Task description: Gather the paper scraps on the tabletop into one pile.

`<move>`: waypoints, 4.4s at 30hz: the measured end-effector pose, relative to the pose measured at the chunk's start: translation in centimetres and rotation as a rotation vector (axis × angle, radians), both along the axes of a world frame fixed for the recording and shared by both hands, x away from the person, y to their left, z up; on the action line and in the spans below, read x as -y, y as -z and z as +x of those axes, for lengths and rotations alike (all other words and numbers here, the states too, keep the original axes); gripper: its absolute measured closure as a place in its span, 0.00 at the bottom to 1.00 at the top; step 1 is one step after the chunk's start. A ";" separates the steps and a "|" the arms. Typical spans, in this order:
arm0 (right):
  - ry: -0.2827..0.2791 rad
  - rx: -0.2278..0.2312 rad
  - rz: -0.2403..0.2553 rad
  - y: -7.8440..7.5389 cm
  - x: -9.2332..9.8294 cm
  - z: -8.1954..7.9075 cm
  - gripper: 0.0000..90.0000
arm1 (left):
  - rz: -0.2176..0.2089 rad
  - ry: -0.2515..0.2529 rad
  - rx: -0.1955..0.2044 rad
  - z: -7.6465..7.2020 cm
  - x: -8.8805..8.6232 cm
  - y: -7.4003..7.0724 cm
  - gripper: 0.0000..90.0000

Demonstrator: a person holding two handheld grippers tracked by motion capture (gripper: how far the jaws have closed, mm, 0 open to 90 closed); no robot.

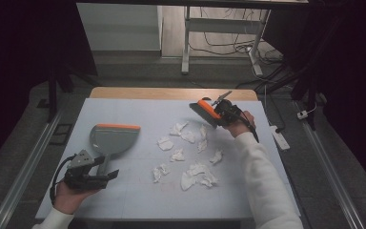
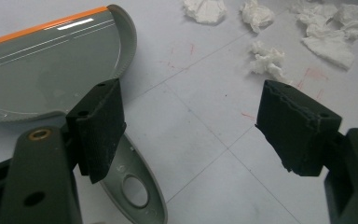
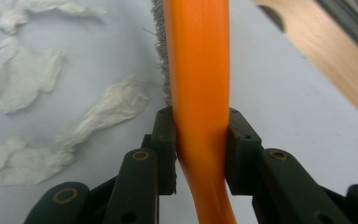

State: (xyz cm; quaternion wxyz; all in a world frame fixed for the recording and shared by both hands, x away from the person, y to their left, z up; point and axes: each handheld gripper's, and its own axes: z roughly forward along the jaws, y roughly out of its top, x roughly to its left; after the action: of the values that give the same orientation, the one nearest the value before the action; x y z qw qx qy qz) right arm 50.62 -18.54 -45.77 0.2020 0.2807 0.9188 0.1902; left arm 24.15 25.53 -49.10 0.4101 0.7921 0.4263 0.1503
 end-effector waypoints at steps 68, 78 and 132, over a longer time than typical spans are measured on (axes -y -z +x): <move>-0.331 -0.240 0.319 -0.3 -13.0 -6.1 0.78 | -0.050 -0.010 0.014 -0.1 -1.0 0.1 0.28; -0.183 -0.310 0.238 1.6 -12.5 -5.2 0.78 | -0.050 -0.010 0.015 -0.1 -1.0 0.1 0.28; -0.329 -0.372 0.272 -2.9 -4.0 -16.4 0.78 | -0.045 -0.018 0.015 0.2 -1.0 0.2 0.28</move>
State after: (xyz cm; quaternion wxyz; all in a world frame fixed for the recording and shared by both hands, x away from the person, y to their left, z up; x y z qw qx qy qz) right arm 34.19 -14.52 -42.83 -0.0434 0.1822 0.9395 0.2870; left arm 24.39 26.48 -49.25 0.4298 0.7777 0.4336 0.1501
